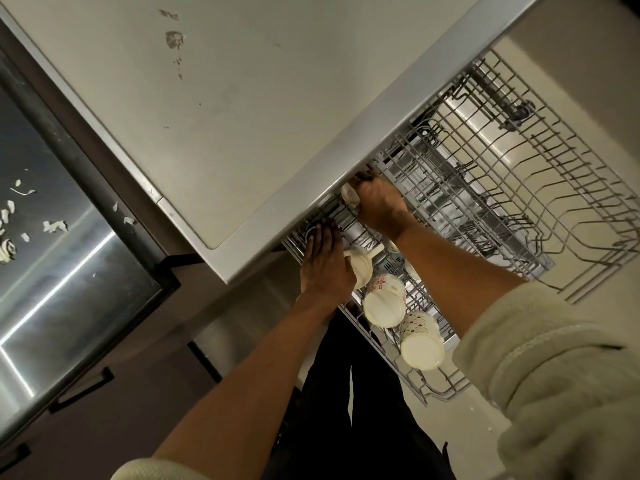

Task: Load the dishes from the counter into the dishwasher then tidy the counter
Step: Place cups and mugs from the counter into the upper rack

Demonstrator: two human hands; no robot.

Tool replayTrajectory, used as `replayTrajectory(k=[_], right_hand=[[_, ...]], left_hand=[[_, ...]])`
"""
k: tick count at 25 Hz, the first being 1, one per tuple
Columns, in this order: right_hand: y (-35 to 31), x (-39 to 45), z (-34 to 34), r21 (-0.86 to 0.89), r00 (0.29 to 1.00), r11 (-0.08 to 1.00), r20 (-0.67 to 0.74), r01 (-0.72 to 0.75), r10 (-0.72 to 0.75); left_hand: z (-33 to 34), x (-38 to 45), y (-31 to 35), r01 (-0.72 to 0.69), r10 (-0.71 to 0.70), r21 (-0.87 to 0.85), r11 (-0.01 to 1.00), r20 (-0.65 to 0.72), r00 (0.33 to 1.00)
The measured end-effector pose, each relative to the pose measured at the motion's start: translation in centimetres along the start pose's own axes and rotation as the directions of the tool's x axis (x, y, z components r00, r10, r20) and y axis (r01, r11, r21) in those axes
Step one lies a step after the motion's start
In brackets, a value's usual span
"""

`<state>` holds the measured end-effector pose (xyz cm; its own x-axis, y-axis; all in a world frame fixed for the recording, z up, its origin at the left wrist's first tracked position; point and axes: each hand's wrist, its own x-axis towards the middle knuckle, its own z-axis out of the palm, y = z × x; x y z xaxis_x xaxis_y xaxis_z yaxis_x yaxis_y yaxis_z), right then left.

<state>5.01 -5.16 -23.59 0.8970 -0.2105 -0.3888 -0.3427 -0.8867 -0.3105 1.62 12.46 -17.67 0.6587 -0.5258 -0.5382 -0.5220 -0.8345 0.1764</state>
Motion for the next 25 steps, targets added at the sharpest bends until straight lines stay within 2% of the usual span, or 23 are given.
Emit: replayTrajectory(k=[5, 9, 13, 17, 25], right_hand=[[0.3, -0.5, 0.1, -0.046, 0.991, 0.992, -0.066, 0.116, -0.119], [0.3, -1.2, 0.3, -0.064, 0.997, 0.995, -0.015, 0.077, -0.078], [-1.0, -4.6, 0.5, -0.064, 0.988, 0.993, -0.112, 0.102, -0.109], [-1.5, -5.5, 1.8, -0.081, 0.994, 0.992, -0.02, 0.102, -0.103], [-2.2, -5.5, 1.2, -0.035, 0.996, 0.996, 0.018, 0.083, -0.082]], left_hand=[[0.2, 0.0, 0.0, 0.007, -0.007, 0.011, 1.0, 0.005, 1.0], [0.3, 0.1, -0.1, 0.01, -0.01, 0.002, 1.0, 0.012, 1.0], [0.3, 0.1, -0.1, 0.014, -0.014, -0.021, 1.0, -0.002, 1.0], [0.1, 0.1, -0.1, 0.009, -0.009, -0.017, 1.0, 0.012, 1.0], [0.0, 0.1, 0.0, 0.01, -0.01, -0.027, 1.0, 0.006, 1.0]])
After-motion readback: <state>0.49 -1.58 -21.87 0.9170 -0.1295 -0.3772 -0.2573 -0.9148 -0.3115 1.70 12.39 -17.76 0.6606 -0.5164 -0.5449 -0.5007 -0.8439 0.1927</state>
